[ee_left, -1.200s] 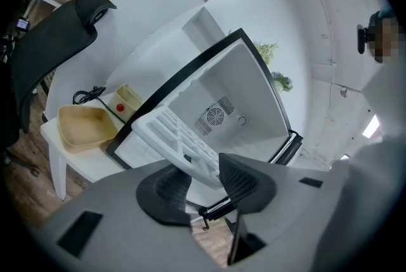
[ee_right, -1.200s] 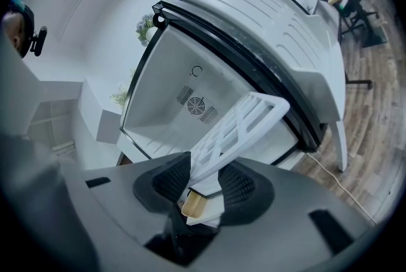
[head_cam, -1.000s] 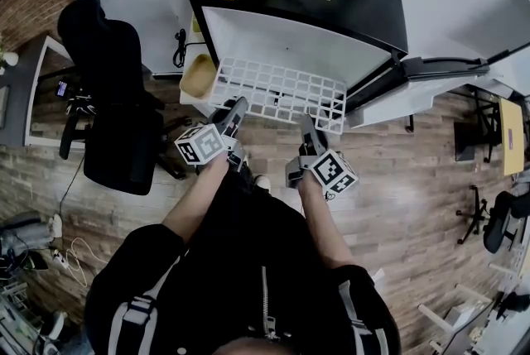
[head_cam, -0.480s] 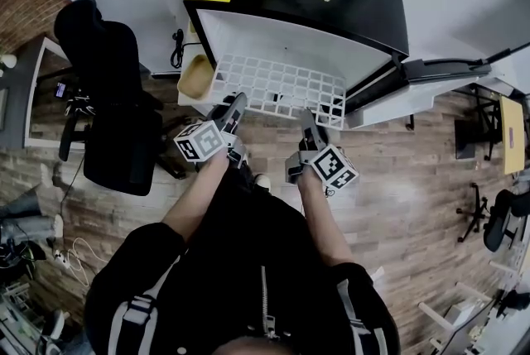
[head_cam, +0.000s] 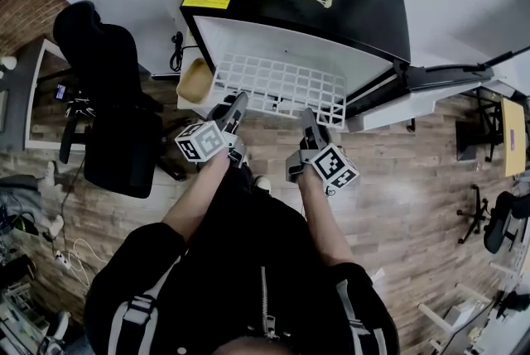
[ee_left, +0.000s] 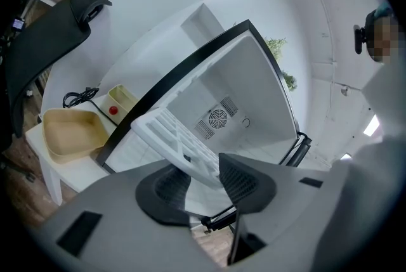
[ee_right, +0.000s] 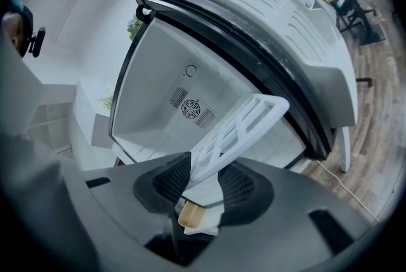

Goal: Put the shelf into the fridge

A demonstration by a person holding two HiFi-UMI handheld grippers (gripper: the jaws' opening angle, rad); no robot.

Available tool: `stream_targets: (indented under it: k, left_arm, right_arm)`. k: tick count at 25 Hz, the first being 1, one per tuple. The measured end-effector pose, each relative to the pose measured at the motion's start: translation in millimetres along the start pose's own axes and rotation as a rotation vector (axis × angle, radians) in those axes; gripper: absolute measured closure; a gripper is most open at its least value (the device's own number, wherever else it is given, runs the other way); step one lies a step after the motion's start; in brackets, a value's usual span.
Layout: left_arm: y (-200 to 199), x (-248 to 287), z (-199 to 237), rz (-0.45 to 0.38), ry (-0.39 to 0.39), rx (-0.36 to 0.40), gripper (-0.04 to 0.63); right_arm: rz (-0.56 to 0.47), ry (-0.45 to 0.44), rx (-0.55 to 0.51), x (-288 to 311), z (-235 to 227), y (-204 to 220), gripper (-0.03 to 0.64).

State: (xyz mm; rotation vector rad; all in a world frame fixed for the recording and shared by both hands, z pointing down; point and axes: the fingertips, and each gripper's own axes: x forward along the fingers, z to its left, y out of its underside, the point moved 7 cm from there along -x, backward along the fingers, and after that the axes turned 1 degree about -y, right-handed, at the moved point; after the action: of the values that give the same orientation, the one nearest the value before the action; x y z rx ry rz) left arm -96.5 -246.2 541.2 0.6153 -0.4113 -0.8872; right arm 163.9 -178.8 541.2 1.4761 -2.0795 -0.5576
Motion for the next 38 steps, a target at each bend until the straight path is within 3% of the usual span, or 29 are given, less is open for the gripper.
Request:
stream_targets:
  k: [38]
  left_arm:
    - [-16,59,17,-0.012,-0.002,0.012,0.447]
  right_arm:
    - [-0.018,0.024,0.011,57,-17,-24,0.477]
